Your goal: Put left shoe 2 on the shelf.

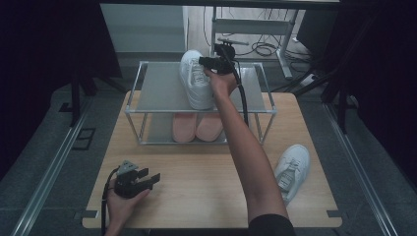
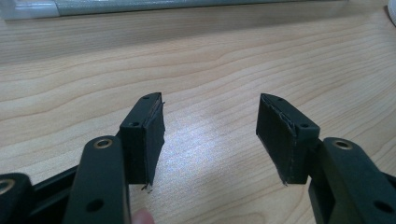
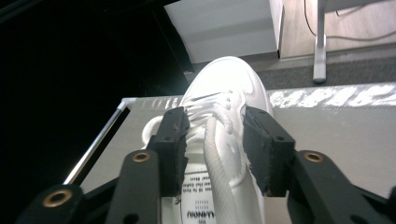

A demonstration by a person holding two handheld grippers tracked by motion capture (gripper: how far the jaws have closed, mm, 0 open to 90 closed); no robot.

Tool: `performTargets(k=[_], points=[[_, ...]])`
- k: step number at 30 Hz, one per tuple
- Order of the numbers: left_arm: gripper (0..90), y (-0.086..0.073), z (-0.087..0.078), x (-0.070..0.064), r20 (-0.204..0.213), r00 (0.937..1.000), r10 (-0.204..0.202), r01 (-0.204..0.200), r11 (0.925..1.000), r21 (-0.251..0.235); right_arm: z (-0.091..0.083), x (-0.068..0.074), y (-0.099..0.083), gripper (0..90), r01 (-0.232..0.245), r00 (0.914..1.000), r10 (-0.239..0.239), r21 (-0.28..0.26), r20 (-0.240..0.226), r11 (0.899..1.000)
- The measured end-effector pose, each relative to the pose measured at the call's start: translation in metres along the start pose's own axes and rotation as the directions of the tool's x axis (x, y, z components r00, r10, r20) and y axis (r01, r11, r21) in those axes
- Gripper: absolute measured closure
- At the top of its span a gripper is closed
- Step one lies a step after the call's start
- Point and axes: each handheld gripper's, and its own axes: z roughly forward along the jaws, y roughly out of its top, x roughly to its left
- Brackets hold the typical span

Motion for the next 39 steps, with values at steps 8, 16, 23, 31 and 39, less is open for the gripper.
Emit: performTargets(k=[8, 16, 23, 31, 39], points=[[42.1, 0.001, -0.001, -0.002, -0.007, 0.9999, 0.009, -0.009, 0.9999, -0.005, -0.038, -0.004, -0.008, 59.4, 0.115, 0.9924, -0.115, -0.018, -0.043, 0.993], [42.1, 0.001, 0.004, -0.010, -0.004, 0.9995, 0.031, -0.030, 0.9995, 0.009, -0.073, -0.012, -0.029, 77.2, 0.216, 0.9702, -0.217, -0.020, -0.108, 0.976], [42.1, 0.000, 0.006, -0.011, -0.006, 0.9994, 0.033, -0.033, 0.9993, 0.016, -0.081, -0.023, -0.051, 88.8, 0.251, 0.9584, -0.248, 0.005, -0.140, 0.968], [42.1, 0.000, 0.006, -0.012, -0.001, 0.9993, 0.037, -0.037, 0.9992, 0.017, -0.077, -0.034, -0.067, 89.7, 0.257, 0.9597, -0.249, 0.049, -0.131, 0.965], [42.1, 0.000, 0.007, -0.013, 0.000, 0.9991, 0.043, -0.043, 0.9988, 0.023, -0.067, -0.034, -0.081, 89.7, 0.267, 0.9577, -0.255, 0.082, -0.133, 0.960]])
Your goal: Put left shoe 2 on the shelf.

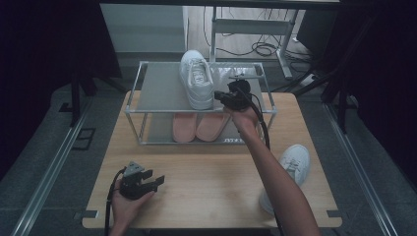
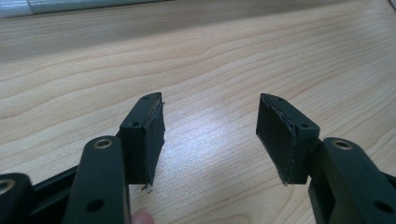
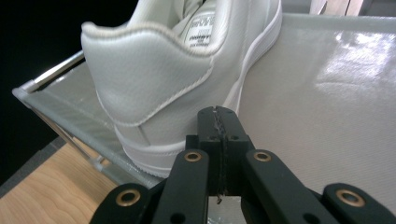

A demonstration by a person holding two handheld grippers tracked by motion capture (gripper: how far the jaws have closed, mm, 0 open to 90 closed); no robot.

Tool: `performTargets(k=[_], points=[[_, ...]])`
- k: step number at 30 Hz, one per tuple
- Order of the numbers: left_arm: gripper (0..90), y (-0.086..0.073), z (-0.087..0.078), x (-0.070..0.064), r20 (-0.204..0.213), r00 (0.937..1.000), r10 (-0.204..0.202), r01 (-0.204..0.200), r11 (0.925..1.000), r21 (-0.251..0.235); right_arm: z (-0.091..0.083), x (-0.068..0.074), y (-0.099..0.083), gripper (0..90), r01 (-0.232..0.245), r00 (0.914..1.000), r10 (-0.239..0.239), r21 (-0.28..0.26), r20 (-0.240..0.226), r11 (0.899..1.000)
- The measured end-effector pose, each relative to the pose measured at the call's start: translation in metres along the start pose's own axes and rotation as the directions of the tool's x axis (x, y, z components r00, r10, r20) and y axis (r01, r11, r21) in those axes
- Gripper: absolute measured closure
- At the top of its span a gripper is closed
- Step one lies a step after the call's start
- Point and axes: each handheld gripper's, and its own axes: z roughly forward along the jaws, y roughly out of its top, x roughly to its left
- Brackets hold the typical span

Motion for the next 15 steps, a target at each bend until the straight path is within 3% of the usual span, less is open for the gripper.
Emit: performTargets(k=[15], points=[[42.2, 0.0001, 0.0001, -0.0002, -0.001, 1.0000, 0.002, -0.002, 1.0000, 0.001, 0.0026, 0.0041, -0.0033, 89.9, -0.001, 0.9999, 0.001, -0.009, 0.012, 1.000]])
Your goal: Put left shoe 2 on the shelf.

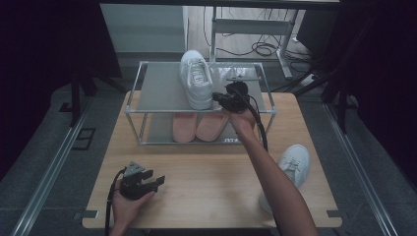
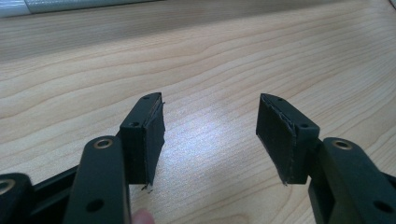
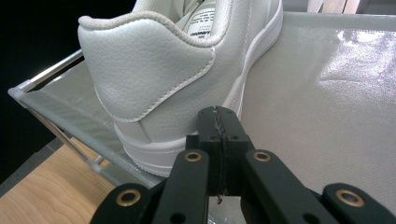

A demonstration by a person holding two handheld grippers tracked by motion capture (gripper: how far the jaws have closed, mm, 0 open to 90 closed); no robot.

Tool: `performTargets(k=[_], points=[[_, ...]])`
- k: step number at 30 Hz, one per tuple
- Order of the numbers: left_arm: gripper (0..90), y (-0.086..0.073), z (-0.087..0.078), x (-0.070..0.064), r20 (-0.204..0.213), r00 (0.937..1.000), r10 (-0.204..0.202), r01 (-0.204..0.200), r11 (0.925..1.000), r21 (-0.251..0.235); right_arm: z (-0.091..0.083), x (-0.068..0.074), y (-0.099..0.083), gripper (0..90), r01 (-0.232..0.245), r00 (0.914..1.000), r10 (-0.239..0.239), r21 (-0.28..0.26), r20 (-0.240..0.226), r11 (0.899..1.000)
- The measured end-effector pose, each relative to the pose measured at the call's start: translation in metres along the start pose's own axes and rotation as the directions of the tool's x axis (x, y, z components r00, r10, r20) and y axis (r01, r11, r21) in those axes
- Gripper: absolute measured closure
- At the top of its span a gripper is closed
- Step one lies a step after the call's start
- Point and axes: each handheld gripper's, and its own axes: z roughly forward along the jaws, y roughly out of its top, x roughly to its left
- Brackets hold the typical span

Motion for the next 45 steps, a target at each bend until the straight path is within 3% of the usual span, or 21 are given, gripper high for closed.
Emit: performTargets(k=[24, 39, 45], points=[[42.2, 0.000, 0.001, 0.000, -0.001, 1.0000, -0.002, 0.002, 1.0000, 0.004, 0.004, 0.011, 0.002, 90.0, -0.020, 0.9994, 0.020, -0.011, -0.029, 1.000], [42.1, 0.000, 0.000, 0.001, 0.000, 1.0000, 0.000, 0.000, 1.0000, 0.005, 0.018, 0.034, 0.004, 89.9, -0.002, 0.9968, 0.001, -0.012, -0.079, 1.000], [42.1, 0.000, 0.000, 0.001, 0.001, 1.0000, -0.006, 0.006, 1.0000, 0.005, 0.018, 0.032, 0.003, 89.9, 0.005, 0.9972, -0.006, -0.011, -0.075, 1.000]])
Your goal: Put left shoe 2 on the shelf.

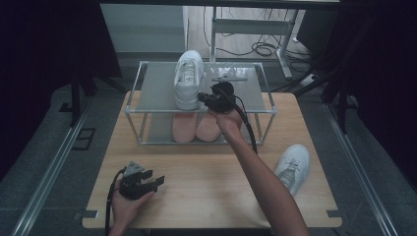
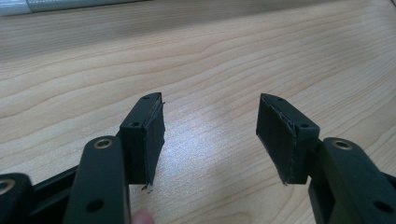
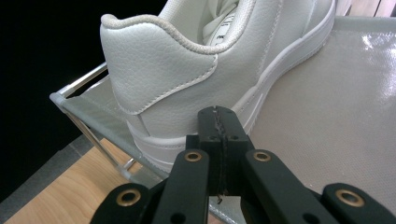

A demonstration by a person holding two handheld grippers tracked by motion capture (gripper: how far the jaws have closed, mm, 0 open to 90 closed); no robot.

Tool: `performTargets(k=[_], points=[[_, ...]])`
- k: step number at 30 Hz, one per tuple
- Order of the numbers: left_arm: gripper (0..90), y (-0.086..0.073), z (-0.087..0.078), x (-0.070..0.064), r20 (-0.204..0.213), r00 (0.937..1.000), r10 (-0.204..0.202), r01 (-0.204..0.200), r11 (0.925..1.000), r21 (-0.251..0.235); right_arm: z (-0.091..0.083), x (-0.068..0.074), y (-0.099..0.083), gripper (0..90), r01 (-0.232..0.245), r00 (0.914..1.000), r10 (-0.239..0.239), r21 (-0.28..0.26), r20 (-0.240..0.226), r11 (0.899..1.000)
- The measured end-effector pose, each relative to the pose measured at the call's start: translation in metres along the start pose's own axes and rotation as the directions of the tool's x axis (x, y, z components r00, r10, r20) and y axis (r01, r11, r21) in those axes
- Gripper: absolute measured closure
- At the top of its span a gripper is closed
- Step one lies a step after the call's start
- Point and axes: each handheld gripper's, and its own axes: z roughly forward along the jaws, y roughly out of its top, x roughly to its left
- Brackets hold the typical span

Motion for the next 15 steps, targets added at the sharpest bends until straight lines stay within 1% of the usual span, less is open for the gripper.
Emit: performTargets(k=[3, 7, 12, 15], points=[[42.1, 0.000, 0.000, 0.000, 0.000, 1.0000, 0.002, -0.002, 1.0000, 0.001, -0.002, 0.000, -0.001, 89.9, 0.003, 1.0000, -0.003, -0.010, -0.008, 1.000], [42.1, 0.000, 0.000, 0.001, -0.003, 1.0000, 0.004, -0.004, 1.0000, -0.002, -0.008, 0.001, -0.004, 89.9, 0.031, 0.9995, -0.031, -0.020, -0.004, 0.999], [42.1, 0.000, 0.000, 0.000, -0.001, 1.0000, 0.003, -0.003, 1.0000, 0.001, -0.022, -0.002, -0.008, 89.9, 0.051, 0.9987, -0.051, -0.049, 0.002, 0.997], [42.1, 0.000, 0.000, 0.000, 0.000, 1.0000, 0.009, -0.009, 1.0000, 0.003, -0.032, -0.006, -0.011, 89.9, 0.046, 0.9989, -0.046, -0.062, 0.001, 0.997]])
